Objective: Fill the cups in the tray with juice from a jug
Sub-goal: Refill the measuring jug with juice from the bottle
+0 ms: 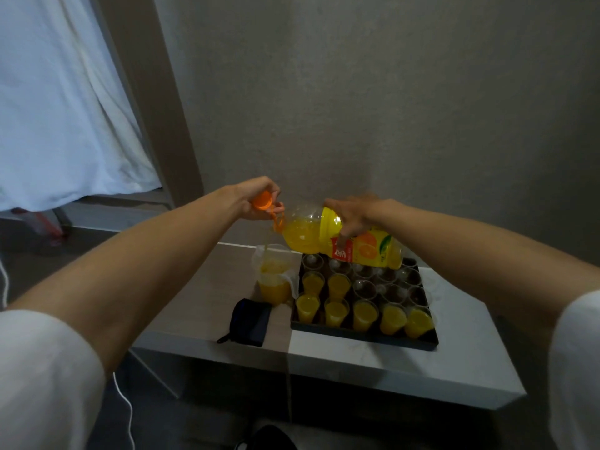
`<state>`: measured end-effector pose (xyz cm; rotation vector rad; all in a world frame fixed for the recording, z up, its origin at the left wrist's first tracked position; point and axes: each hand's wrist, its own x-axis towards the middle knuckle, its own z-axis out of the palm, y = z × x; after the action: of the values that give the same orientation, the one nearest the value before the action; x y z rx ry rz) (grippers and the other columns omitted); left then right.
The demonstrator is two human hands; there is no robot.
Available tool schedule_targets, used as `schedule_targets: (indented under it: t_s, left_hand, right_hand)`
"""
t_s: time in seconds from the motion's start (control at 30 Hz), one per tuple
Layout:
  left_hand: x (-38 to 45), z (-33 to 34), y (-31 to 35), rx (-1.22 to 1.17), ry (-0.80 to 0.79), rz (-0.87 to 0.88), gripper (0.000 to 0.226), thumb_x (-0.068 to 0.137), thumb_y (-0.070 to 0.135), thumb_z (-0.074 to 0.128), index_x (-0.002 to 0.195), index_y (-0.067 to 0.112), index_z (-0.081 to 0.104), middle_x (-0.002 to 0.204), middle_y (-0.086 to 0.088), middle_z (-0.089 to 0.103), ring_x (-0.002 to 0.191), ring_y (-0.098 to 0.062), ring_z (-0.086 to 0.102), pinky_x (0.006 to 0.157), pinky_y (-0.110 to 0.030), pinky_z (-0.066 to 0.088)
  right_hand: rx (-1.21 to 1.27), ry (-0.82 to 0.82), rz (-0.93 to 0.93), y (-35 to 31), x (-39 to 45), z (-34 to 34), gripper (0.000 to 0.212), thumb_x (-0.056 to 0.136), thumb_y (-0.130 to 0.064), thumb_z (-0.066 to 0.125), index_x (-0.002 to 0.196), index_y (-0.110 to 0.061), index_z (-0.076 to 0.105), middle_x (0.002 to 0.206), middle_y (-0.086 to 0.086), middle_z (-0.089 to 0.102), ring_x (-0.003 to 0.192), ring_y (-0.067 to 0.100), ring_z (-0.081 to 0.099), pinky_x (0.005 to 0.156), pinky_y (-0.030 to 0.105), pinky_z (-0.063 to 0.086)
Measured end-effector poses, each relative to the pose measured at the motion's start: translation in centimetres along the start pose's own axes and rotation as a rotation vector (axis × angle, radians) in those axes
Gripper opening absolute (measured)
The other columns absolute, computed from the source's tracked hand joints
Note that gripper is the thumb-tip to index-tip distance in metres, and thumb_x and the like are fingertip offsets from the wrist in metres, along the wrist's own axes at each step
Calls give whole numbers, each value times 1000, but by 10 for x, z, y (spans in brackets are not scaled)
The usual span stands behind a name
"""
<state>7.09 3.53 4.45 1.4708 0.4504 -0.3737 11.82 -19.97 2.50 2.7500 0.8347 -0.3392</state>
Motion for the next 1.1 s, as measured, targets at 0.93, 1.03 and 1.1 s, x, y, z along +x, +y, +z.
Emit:
schedule_targets:
  t_s: [0.93, 1.03, 1.1]
  left_hand:
    - [8, 1, -8, -33, -9, 3, 25, 68, -10, 38, 79, 11, 45, 83, -10, 42, 70, -23, 52, 59, -25, 49]
    - [12, 1, -8, -49, 12, 4, 22, 88, -7, 34, 82, 8, 48, 87, -13, 46, 74, -23, 57, 45, -22, 54]
    - [13, 2, -7, -62, 16, 2, 22, 89, -7, 33, 83, 8, 48, 87, -13, 45, 74, -23, 57, 42, -22, 53]
  right_hand:
    - [-54, -4, -8, -4, 0, 6, 106, 74, -63, 81, 155, -27, 23, 130, 8, 62, 108, 34, 63, 85, 42, 56]
    - [-42, -5, -7, -3, 0, 6, 105, 76, -61, 80, 157, -28, 21, 132, 7, 61, 111, 33, 61, 80, 38, 51]
    - [-40, 3, -8, -3, -1, 5, 105, 77, -61, 80, 157, -28, 21, 133, 7, 61, 113, 33, 62, 78, 36, 48]
